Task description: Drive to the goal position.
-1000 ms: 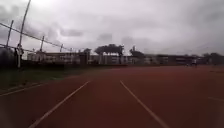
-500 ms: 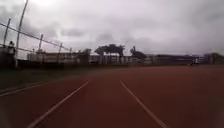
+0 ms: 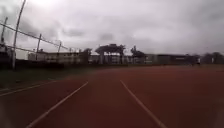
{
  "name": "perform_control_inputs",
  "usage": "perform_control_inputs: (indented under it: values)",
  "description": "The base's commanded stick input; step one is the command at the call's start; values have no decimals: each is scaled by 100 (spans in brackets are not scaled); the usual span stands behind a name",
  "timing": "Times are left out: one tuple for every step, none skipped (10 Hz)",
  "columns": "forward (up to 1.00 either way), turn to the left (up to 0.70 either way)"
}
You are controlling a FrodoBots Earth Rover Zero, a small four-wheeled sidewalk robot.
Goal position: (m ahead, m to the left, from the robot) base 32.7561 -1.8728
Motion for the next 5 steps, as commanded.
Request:
perform_control_inputs:
  values:
    - [50,0]
    - [50,0]
    - [50,0]
    - [50,0]
    - [50,0]
